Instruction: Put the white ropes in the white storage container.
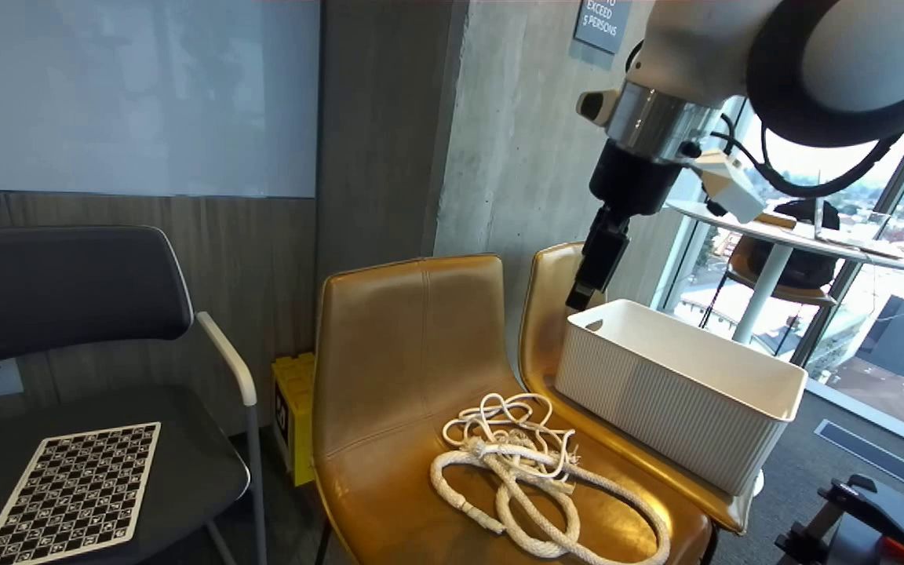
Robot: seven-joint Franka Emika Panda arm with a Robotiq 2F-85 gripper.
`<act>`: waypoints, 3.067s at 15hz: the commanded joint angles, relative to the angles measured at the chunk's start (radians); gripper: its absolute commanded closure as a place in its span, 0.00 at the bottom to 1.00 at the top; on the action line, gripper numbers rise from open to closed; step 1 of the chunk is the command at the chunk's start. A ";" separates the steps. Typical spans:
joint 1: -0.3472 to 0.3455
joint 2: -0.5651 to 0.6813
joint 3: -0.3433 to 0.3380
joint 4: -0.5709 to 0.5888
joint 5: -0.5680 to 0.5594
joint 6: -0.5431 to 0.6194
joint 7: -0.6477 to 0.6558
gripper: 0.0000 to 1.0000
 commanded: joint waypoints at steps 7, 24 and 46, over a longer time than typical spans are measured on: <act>-0.008 0.391 -0.102 0.200 -0.035 0.101 -0.039 0.00; 0.037 0.840 -0.131 0.590 -0.022 0.086 -0.041 0.02; 0.172 0.561 -0.202 0.425 -0.069 -0.040 0.060 1.00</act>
